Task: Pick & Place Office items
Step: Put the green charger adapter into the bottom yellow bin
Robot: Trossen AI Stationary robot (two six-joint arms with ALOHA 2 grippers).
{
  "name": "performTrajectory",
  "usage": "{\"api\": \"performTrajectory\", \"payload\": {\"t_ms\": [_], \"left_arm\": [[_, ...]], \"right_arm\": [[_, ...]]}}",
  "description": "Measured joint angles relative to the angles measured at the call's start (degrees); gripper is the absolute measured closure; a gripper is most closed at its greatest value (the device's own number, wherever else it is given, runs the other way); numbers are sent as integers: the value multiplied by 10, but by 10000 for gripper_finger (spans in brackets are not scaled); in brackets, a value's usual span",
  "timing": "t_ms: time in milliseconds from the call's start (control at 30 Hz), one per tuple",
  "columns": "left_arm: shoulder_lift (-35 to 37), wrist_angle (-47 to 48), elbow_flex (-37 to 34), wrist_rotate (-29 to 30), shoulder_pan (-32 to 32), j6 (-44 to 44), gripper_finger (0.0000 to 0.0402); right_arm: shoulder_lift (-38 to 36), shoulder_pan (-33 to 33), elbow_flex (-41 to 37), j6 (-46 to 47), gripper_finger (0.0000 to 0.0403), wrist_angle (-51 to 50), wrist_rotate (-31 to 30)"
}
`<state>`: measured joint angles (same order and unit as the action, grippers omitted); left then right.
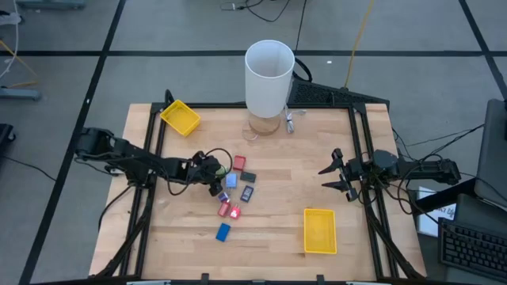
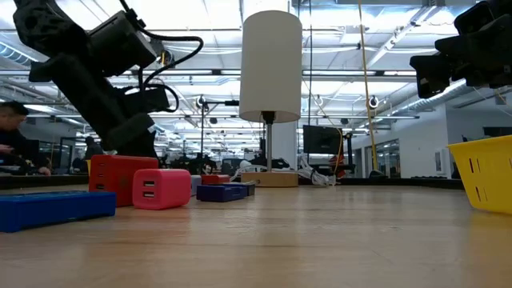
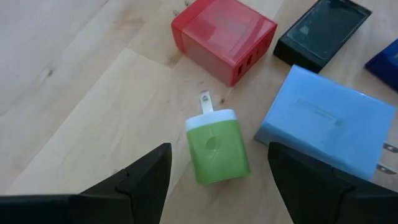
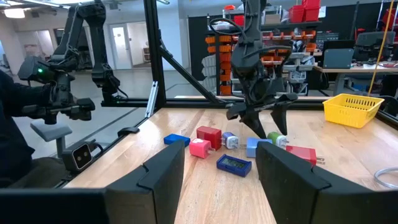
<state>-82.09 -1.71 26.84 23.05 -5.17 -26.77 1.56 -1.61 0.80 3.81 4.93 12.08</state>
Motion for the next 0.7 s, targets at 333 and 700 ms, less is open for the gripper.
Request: {"api": "performTrajectory", "payload": {"t_ms": [333,700], "left_arm": [[-34,-13,0,-7,9,-25,131],[-35,-25,0,-17,28,-30,131]], "right_arm": [[0,0,0,0,216,0,0],[0,0,0,0,216,0,0]]}}
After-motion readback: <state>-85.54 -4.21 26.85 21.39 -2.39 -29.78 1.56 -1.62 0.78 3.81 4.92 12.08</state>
